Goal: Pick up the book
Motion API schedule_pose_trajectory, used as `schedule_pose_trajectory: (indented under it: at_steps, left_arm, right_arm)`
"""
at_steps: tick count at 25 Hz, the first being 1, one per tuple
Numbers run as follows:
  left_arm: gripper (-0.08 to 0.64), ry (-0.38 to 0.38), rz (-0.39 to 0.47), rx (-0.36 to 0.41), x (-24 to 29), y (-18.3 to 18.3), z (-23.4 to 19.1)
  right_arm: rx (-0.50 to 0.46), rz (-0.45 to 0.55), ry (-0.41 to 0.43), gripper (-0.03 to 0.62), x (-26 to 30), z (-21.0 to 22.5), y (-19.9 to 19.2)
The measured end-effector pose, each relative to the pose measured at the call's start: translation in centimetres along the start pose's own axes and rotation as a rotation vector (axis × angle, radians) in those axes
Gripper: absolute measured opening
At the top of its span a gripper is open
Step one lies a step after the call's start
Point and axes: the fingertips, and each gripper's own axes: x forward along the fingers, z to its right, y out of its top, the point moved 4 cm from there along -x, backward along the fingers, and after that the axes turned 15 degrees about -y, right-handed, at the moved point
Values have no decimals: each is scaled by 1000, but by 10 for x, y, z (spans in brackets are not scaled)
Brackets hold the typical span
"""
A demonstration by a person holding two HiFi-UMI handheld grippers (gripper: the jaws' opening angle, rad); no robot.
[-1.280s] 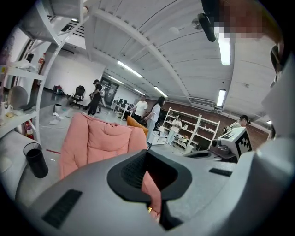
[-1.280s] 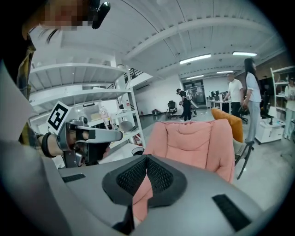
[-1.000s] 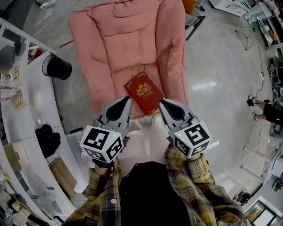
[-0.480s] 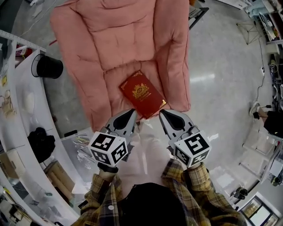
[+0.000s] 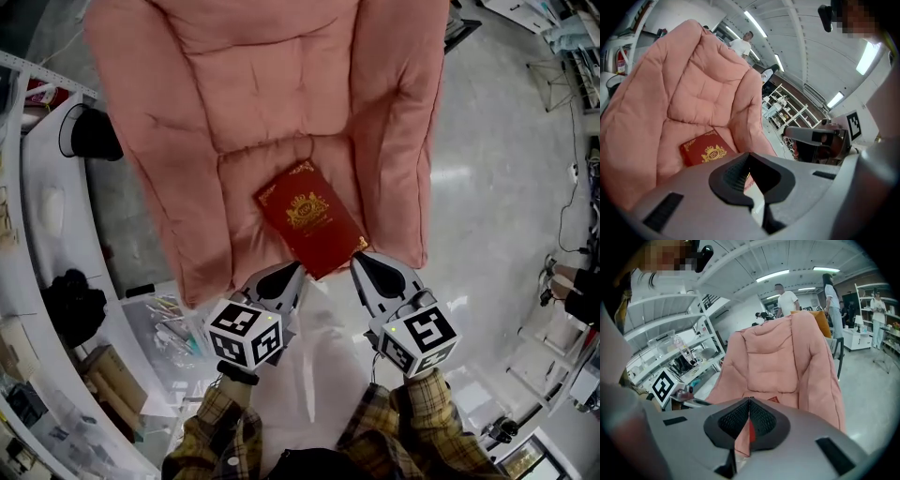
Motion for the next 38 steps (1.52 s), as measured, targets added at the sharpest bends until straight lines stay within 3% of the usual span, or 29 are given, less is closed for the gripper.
schedule_pose_trajectory:
  at_steps: [14, 26, 38]
  left_arm:
    - [25, 25, -34, -220, 38, -95, -71]
    - [265, -71, -47, -454, 64, -141, -104]
    - [331, -184, -154, -606, 95, -180, -114]
  right_arm:
    - [30, -32, 12, 18, 40, 19, -38]
    - [48, -58, 31, 18, 57, 24, -47]
    - [57, -86, 45, 18, 63, 23, -53]
